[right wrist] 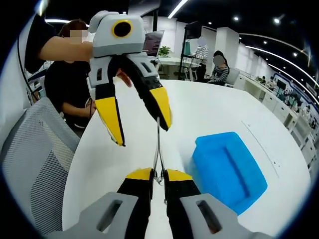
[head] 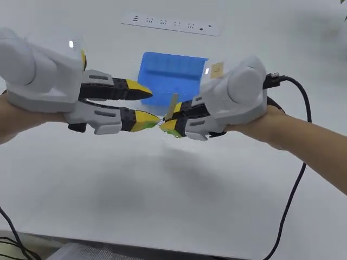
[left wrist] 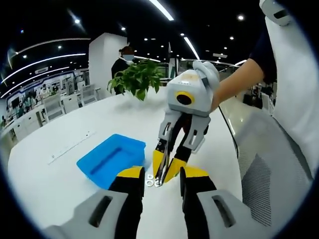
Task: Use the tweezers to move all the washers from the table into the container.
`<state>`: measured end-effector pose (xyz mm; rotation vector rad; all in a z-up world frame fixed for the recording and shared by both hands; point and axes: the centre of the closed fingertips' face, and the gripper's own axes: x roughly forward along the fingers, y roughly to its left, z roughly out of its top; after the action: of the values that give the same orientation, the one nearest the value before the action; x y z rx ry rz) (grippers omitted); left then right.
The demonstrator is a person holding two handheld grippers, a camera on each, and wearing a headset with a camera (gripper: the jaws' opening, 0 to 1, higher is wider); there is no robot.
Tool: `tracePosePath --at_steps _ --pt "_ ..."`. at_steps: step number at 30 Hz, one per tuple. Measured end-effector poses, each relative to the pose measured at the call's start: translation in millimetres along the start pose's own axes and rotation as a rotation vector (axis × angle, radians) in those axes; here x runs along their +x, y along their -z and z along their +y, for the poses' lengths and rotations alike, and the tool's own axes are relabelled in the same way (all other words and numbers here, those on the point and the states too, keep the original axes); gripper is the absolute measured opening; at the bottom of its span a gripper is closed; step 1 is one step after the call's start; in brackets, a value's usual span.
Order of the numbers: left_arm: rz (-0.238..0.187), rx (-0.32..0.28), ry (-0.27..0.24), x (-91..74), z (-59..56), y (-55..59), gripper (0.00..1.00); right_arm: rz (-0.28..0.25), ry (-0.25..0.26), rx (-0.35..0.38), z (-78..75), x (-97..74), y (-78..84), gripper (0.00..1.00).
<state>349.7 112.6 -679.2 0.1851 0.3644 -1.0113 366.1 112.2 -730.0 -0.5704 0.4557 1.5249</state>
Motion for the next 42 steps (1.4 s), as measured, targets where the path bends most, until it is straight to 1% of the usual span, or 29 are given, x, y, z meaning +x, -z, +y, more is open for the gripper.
tracePosePath --at_steps 2,3,4,6,8,12,13,15,16,19,21,23,26,27,30,32,33,35,36,38,40,42 --pt "-0.042 -0.014 -0.003 -4.2 -3.7 -3.1 0.31 -0.003 0.001 -0.013 -2.4 0.3 -1.1 0.10" --pt "-0.070 -0.025 -0.005 -6.2 -5.5 -6.0 0.31 -0.003 0.003 -0.026 -4.8 -2.1 -3.5 0.10" --pt "-0.086 -0.042 -0.008 -7.7 -6.2 -7.1 0.31 -0.004 0.004 -0.027 -6.2 -3.9 -5.6 0.10" --pt "-0.121 -0.043 -0.013 -10.8 -7.3 -10.0 0.31 -0.010 0.007 -0.033 -10.4 -8.7 -11.3 0.10" --pt "-0.125 -0.049 -0.023 -12.2 -6.2 -9.0 0.33 -0.012 0.011 -0.046 -14.8 -12.7 -16.0 0.10" --pt "-0.143 -0.050 -0.026 -13.6 -6.6 -8.4 0.43 -0.010 0.017 -0.062 -25.9 -19.6 -22.6 0.10" --pt "-0.147 -0.042 -0.029 -13.9 -6.1 -8.8 0.47 -0.011 0.024 -0.073 -30.9 -22.1 -25.1 0.10" --pt "-0.165 -0.058 -0.028 -14.8 -5.8 -10.1 0.52 -0.018 0.031 -0.075 -38.2 -25.2 -29.1 0.10" --pt "-0.174 -0.067 -0.021 -15.2 -6.1 -10.7 0.53 -0.026 0.039 -0.070 -44.6 -27.1 -32.1 0.10" --pt "-0.183 -0.067 -0.016 -15.0 -6.0 -11.4 0.55 -0.037 0.058 -0.066 -59.4 -28.9 -36.5 0.10" --pt "-0.200 -0.085 -0.006 -14.9 -6.4 -13.8 0.59 -0.040 0.066 -0.072 -68.9 -28.1 -38.5 0.10" --pt "-0.206 -0.082 -0.005 -14.8 -5.8 -14.4 0.61 -0.043 0.069 -0.073 -78.9 -25.0 -39.1 0.10" --pt "-0.213 -0.084 -0.007 -14.9 -3.1 -14.3 0.62 -0.035 0.071 -0.060 -93.2 -16.8 -33.3 0.10" --pt "-0.218 -0.095 -0.006 -15.1 -1.7 -14.0 0.63 -0.024 0.069 -0.054 -98.2 -12.3 -28.5 0.10" --pt "-0.210 -0.103 -0.009 -15.4 -0.6 -10.9 0.65 -0.004 0.068 -0.054 -107.4 -1.5 -18.9 0.10" --pt "-0.219 -0.117 -0.013 -16.2 0.9 -10.8 0.68 0.003 0.065 -0.050 -111.4 4.7 -12.9 0.10" --pt "-0.227 -0.130 -0.015 -16.5 1.5 -11.3 0.70 0.013 0.066 -0.043 -114.5 9.0 -7.5 0.10" --pt "-0.239 -0.152 -0.014 -16.5 1.6 -11.8 0.74 0.026 0.065 -0.038 -117.6 14.6 0.4 0.10" --pt "-0.236 -0.151 -0.014 -16.3 1.2 -10.6 0.75 0.036 0.068 -0.032 -120.1 18.3 5.9 0.10" --pt "-0.224 -0.143 -0.020 -16.4 1.4 -6.8 0.74 0.042 0.064 -0.021 -121.8 23.3 12.0 0.10" --pt "-0.230 -0.171 -0.017 -17.3 1.4 -3.3 0.75 0.046 0.062 -0.023 -123.3 27.3 15.6 0.10" --pt "-0.230 -0.180 -0.022 -17.7 2.3 -1.0 0.77 0.046 0.055 -0.019 -123.4 30.7 17.4 0.10"
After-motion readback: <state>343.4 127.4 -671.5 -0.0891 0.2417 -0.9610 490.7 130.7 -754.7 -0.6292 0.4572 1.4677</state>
